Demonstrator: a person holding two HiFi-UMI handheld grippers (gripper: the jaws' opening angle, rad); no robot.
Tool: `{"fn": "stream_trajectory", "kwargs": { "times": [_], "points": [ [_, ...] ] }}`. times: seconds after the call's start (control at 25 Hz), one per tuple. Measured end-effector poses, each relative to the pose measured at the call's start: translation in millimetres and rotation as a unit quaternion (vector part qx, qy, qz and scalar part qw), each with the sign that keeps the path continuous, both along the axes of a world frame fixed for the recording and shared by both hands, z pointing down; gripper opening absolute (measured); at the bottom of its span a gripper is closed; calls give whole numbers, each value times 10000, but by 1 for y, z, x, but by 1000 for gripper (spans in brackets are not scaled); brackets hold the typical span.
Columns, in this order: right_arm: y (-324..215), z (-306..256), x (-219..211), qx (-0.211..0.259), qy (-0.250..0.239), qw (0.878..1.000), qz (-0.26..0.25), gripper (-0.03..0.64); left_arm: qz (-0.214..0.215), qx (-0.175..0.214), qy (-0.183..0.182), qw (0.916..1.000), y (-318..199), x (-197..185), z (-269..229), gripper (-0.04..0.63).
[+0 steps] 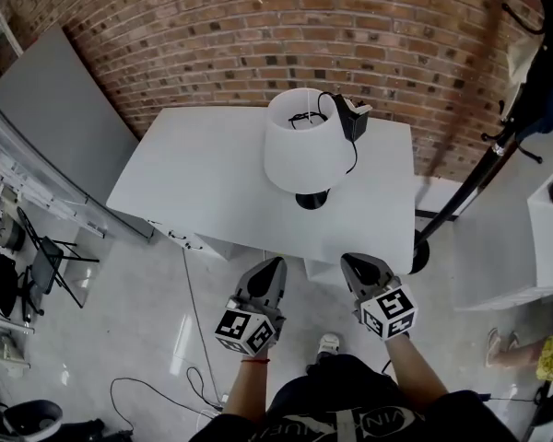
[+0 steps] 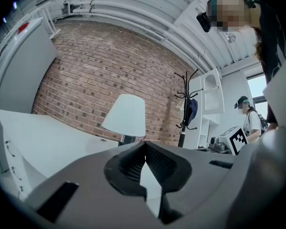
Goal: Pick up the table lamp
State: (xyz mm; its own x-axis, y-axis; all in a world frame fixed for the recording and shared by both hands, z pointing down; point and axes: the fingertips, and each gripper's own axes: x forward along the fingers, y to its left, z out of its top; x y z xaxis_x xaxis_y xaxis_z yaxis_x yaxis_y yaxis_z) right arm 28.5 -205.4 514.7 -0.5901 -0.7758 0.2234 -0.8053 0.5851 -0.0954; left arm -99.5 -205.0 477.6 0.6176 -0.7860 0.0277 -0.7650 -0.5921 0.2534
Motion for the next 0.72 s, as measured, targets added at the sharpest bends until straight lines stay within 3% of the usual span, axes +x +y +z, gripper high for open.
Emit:
{"fn": "stream_trajectory", "kwargs": {
  "times": [0.72],
  "points": [
    [-60,10,7,-73,-64,9995,-291,3,-4,-119,7,9999,-50,21,9,8]
  ]
}}
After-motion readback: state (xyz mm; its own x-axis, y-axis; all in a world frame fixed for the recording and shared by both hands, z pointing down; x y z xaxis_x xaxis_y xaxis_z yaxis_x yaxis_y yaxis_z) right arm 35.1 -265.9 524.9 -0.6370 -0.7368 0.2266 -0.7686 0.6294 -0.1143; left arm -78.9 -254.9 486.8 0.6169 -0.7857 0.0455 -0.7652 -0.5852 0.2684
